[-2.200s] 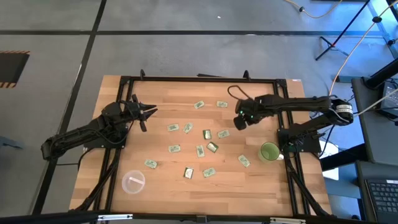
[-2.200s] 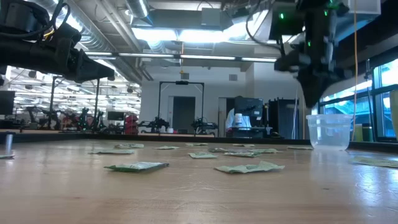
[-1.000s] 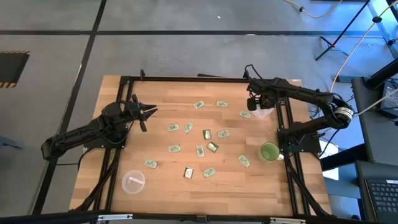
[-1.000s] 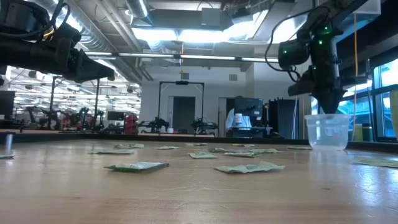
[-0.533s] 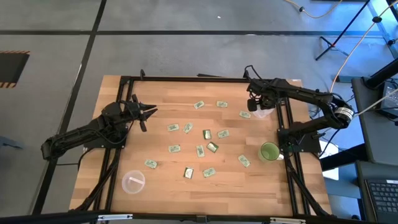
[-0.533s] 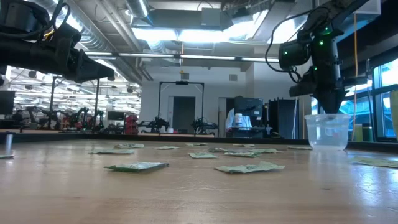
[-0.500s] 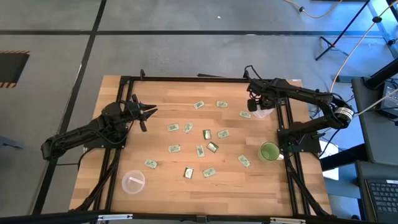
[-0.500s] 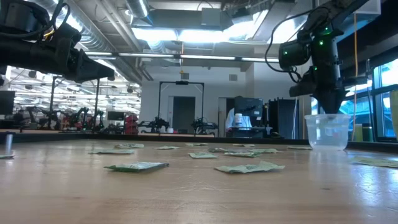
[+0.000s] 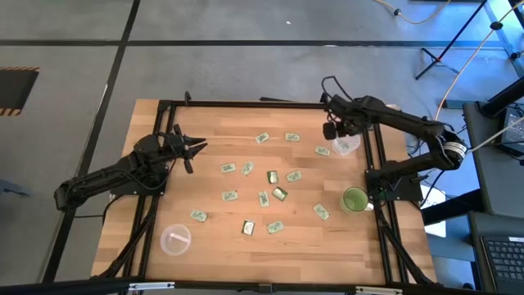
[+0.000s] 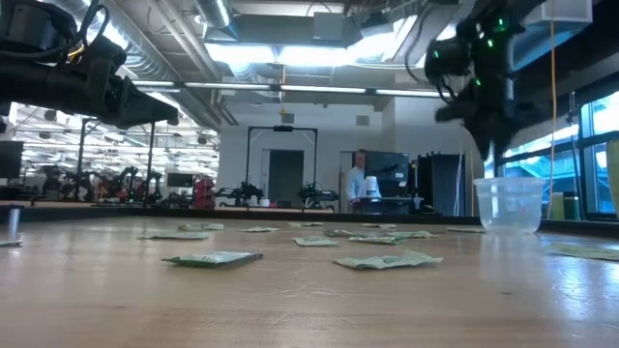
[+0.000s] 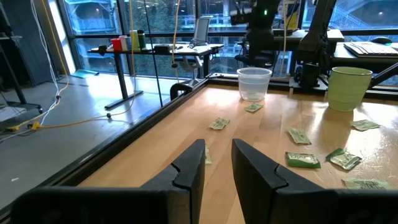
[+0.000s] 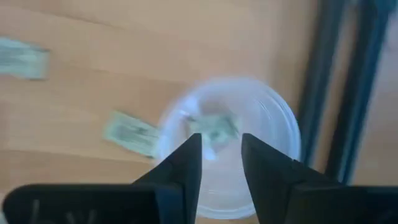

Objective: Pick and place items into bin
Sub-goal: Put the white stevia packet into the top white bin

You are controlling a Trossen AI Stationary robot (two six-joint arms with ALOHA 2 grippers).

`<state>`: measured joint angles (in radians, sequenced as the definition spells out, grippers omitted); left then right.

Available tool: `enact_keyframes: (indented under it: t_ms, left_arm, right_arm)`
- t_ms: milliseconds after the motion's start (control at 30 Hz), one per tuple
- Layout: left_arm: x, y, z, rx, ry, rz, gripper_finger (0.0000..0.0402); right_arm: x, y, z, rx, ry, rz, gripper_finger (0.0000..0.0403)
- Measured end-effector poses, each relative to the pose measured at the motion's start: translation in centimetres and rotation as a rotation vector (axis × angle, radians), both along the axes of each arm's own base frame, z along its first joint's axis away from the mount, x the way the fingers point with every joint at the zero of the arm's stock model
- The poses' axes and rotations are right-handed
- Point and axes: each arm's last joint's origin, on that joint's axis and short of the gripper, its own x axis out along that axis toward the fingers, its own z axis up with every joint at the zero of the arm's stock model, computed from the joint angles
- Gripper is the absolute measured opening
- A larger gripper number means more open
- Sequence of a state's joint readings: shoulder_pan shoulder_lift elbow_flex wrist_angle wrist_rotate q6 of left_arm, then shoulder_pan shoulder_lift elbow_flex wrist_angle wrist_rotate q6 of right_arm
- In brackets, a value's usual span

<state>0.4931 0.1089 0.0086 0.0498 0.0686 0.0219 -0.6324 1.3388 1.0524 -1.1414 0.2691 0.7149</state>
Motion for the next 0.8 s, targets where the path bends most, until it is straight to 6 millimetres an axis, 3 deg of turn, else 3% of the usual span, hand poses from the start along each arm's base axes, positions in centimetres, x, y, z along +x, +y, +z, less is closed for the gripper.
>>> enact_keyframes:
  t_ms: [200,367,500,800]
  left_arm:
    - [0.0,0.0,0.0,0.0,0.0,0.0,0.0075]
    - [0.0,0.0,0.0,0.0,0.0,0.0,0.0075]
    - [0.0,0.0,0.0,0.0,0.0,0.0,0.0075]
    - [0.0,0.0,0.0,0.0,0.0,-0.001,0.0075]
  right_arm:
    - [3.0,0.5,2.9,-0.129,-0.105,0.367,0.0117]
    - [4.9,1.3,3.0,-0.172,-0.186,0.609,0.0117]
    - [5.9,1.8,1.4,-0.131,-0.126,0.71,0.0117]
    - [8.3,1.2,-4.3,0.066,0.04,0.788,0.0117]
